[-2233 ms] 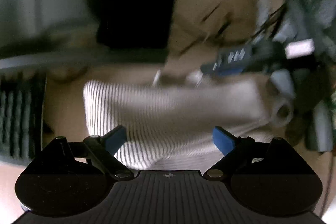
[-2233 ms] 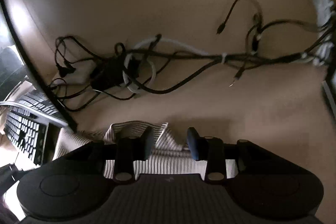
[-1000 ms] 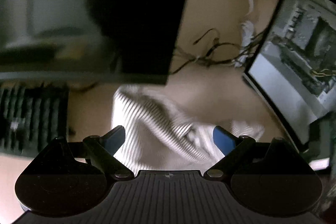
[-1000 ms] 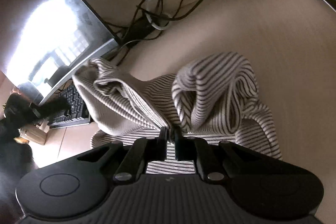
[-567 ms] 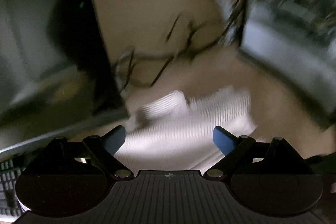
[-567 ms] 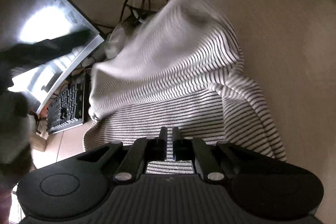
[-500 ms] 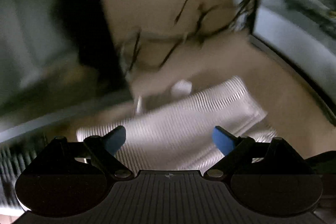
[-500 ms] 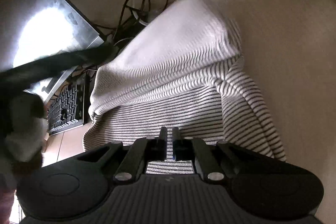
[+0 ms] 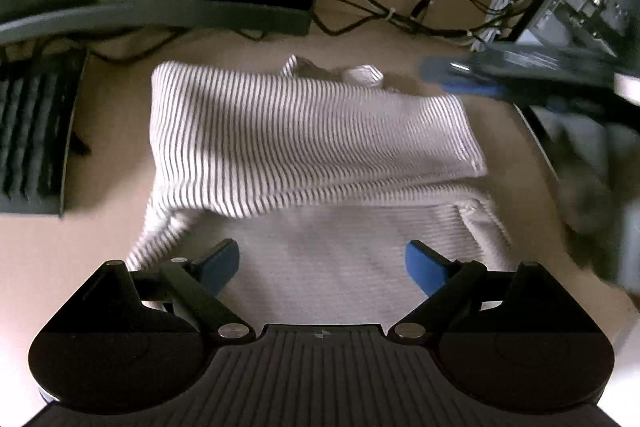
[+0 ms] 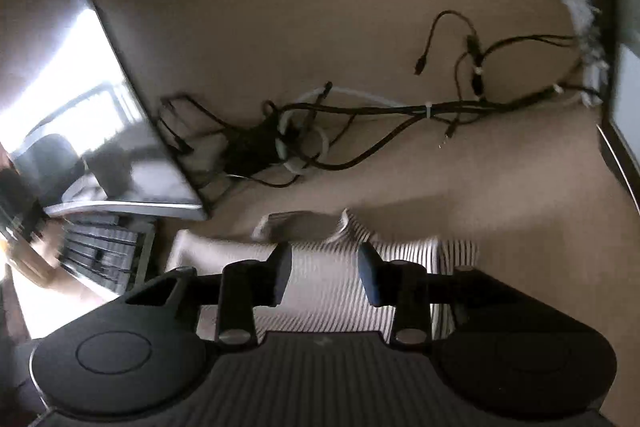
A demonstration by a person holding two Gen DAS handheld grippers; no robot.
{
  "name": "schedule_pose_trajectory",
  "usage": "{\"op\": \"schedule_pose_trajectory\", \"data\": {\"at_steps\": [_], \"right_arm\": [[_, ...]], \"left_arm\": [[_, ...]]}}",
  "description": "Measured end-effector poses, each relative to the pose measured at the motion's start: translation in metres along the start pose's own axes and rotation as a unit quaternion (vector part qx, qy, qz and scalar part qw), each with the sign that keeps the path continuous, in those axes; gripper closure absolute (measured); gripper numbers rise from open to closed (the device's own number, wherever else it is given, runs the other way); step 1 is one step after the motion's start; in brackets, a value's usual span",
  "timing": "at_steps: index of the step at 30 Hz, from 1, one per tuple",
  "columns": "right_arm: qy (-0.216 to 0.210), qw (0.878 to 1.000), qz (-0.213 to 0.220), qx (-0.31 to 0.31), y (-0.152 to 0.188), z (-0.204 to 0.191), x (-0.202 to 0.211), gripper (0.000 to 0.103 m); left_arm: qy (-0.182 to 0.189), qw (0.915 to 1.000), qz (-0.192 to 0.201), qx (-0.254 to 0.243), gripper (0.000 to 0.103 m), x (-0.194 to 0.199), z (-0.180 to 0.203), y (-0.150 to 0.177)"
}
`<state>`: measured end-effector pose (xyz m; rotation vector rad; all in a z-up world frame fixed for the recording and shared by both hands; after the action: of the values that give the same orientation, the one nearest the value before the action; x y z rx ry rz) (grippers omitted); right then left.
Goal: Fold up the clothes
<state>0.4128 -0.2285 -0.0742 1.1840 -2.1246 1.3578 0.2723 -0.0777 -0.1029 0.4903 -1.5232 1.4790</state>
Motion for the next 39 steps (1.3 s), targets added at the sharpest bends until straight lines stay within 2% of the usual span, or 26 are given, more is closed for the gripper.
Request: {"op": "schedule_pose_trajectory", "data": {"at_steps": [5,10,11,12,14,20,23,25,28,32,36,39], "right_arm": [[0.035,0.998,-0.022,0.039,-0.01,-0.002,-0.057,0.067],[0.05,0.995,-0.04,0.08,-0.003,0.001,-0.098,0.068],[0.053,0.994,-0.036,0.084,-0.002,0.001,-0.099,0.071],[0.056,0.994,-0.031,0.087,-0.001,0.001,-0.1,0.081],[0.057,0.995,-0.025,0.075,-0.001,0.001,-0.095,0.094],[-0.008,1.0,0.005,0.007,-0.008,-0.014,-0.045,0.096],[-0.052,0.998,0.004,-0.019,0.004,-0.02,-0.006,0.097],[-0.069,0.997,-0.014,-0.04,0.025,-0.016,0.015,0.097],[-0.073,0.994,-0.047,-0.062,0.064,-0.011,0.027,0.097],[-0.058,0.992,-0.062,-0.098,0.101,0.006,0.021,0.097],[-0.056,0.99,-0.039,-0.123,0.109,0.01,0.021,0.098],[-0.046,0.993,-0.027,-0.109,0.114,0.006,0.029,0.098]], "left_arm": [[0.008,0.9996,-0.021,0.019,0.008,-0.008,0.003,0.012],[0.008,0.9987,-0.03,0.041,0.008,-0.009,-0.002,0.023],[0.008,0.9986,-0.029,0.043,0.008,-0.008,-0.002,0.024],[0.008,0.9985,-0.029,0.046,0.008,-0.008,-0.003,0.024],[0.009,0.9984,-0.029,0.048,0.008,-0.007,-0.003,0.024],[0.009,0.9986,-0.029,0.044,0.008,-0.003,-0.004,0.027],[0.012,0.999,-0.021,0.037,0.008,0.004,-0.006,0.026],[0.015,0.9993,-0.016,0.031,0.008,0.008,-0.007,0.026],[0.027,0.9995,0.015,0.007,0.008,0.029,-0.011,0.017],[0.033,0.9962,0.063,-0.05,0.008,0.057,-0.008,-0.012],[0.034,0.9853,0.124,-0.113,0.008,0.079,0.013,-0.058],[0.02,0.9794,0.144,-0.14,0.008,0.074,0.028,-0.085]]}}
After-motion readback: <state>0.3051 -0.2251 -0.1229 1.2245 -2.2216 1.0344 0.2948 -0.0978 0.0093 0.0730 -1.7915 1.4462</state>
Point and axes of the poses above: each gripper's, at about its wrist camera, not at the fingertips, and x roughly against the way its jaws point, z to its right, y to its underside, the point moved 7 cm from there along -x, roughly the way its jaws point, and after that the axes turned 13 degrees about -x, right-handed, at the moved point
